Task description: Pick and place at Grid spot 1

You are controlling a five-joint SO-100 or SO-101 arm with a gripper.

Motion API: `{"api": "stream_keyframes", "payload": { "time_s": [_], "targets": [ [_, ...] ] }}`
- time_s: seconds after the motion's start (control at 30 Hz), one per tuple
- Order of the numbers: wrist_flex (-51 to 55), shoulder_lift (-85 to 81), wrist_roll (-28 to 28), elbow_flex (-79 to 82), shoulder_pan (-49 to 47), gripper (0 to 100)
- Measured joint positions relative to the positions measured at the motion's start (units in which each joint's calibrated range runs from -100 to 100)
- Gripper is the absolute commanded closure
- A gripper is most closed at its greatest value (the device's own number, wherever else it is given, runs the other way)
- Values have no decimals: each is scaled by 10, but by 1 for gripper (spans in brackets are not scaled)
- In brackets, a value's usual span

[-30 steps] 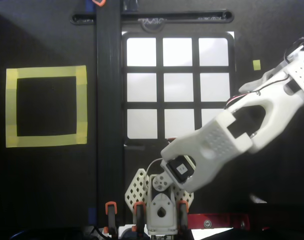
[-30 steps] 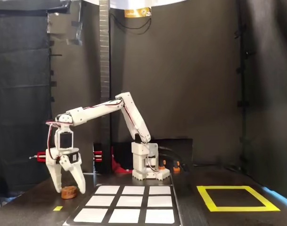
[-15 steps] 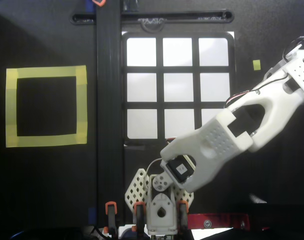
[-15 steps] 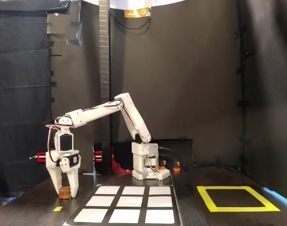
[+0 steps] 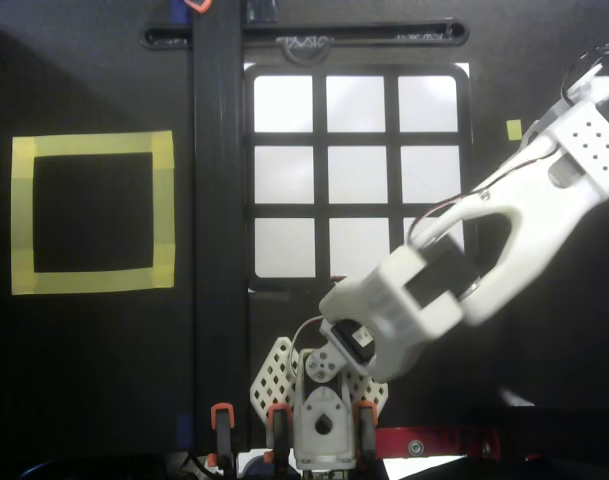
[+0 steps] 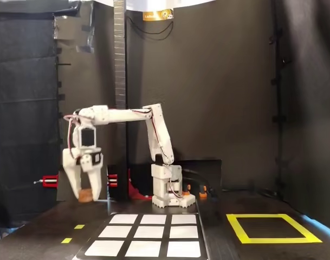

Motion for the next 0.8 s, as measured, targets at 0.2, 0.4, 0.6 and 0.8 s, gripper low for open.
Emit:
{"api": "stream_keyframes", "payload": {
  "time_s": [0.2, 0.4, 0.6, 0.8],
  "targets": [
    [38, -37, -8, 0, -6, 89],
    [63, -41, -74, 0, -75, 89],
    [76, -44, -228, 0, -230, 89],
    [99, -71, -401, 0, -356, 89]
  ]
}}
